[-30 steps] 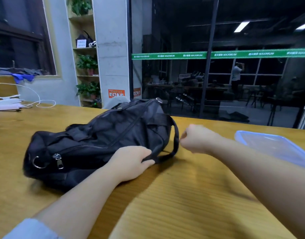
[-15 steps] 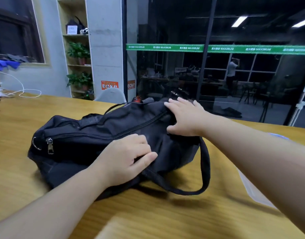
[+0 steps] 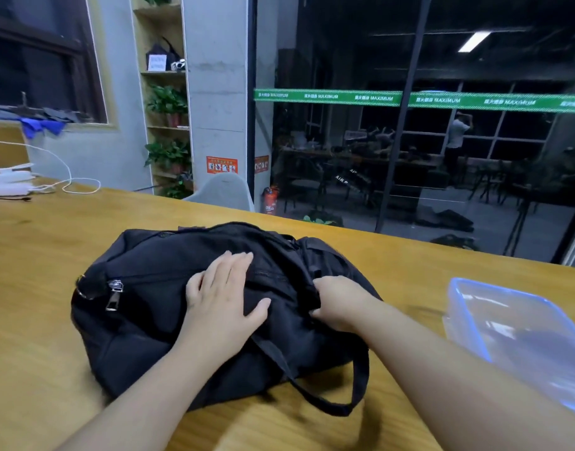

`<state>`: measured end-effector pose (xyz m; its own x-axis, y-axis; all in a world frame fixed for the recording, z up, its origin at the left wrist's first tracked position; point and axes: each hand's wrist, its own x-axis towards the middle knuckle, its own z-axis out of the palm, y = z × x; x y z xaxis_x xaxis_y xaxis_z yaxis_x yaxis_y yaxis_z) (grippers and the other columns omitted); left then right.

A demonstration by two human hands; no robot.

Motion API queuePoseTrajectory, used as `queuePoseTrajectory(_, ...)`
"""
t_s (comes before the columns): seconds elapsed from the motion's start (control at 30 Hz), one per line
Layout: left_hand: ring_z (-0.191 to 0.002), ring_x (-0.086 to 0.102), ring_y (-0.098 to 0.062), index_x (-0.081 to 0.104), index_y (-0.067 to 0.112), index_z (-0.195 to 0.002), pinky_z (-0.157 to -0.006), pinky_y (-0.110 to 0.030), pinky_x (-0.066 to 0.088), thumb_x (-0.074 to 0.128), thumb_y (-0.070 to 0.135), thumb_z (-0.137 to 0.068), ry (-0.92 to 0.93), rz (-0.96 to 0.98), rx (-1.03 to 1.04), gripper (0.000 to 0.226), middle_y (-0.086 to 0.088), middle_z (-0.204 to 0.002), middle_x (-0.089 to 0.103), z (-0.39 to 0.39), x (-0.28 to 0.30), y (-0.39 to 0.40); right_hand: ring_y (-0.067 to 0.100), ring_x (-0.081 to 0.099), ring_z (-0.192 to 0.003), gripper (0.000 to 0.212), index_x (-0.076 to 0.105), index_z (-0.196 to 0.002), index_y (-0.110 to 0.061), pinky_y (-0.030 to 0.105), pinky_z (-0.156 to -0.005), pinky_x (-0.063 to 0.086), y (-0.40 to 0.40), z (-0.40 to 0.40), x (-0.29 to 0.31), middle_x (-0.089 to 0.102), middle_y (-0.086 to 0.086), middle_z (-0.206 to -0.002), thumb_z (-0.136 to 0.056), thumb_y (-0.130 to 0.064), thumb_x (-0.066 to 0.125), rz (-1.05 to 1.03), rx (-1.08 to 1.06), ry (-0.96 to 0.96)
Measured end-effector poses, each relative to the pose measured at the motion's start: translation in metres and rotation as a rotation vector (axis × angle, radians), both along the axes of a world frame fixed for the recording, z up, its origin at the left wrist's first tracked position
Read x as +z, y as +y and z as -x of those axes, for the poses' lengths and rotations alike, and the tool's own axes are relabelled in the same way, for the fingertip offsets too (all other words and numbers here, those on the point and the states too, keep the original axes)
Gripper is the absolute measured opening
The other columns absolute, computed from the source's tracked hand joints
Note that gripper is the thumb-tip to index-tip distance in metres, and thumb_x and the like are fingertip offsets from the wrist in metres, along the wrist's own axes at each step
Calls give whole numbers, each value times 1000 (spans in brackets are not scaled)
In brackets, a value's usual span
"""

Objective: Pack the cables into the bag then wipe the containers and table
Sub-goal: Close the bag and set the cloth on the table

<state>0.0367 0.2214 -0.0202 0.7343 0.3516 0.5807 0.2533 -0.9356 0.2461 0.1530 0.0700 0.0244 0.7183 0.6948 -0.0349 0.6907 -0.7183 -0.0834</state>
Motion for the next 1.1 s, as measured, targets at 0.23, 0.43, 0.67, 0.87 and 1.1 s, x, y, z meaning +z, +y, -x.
queuePoseTrajectory(0.23,-127,35,-3,42,40,-131,-109,-40,12,47,42,-88,147,208,54,43,21,-132,44,12,19,22,26,53,-82,19,43,-73,-16,31,-63,41,-9,46,17,52,0,-81,-87,-21,56,41,132,-27)
queuePoseTrajectory(0.43,-100,50,-13,56,33,-98,-86,-32,27,48,27,-88,206,-191,61,15,12,-96,57,10,54,20,22,60,-75,17,65,-88,-19,33,-63,49,-44,47,79,63,1,-79,-85,-35,62,-207,89,54)
queuePoseTrajectory(0.67,-89,49,-32,59,12,-87,-63,-40,43,57,12,-79,-314,-116,49,8,-5,-85,60,-1,123,20,16,35,-50,42,36,-52,-16,29,-49,28,-53,39,125,34,-2,-49,-82,-27,62,-674,-4,-13)
queuePoseTrajectory(0.87,-85,49,-30,60,12,-89,-58,-33,34,54,8,-82,-438,-102,5,10,-4,-90,59,-28,128,7,17,32,-48,39,32,-53,-15,27,-46,26,-62,29,141,32,-1,-50,-81,-22,58,-689,-8,-128)
queuePoseTrajectory(1.1,-103,58,-30,55,21,-116,-83,-40,47,48,13,-89,-202,-47,-175,30,-1,-118,59,-57,111,-6,21,38,-53,32,31,-58,-15,29,-51,31,-72,-5,118,41,2,-55,-82,-20,53,-534,-154,-189)
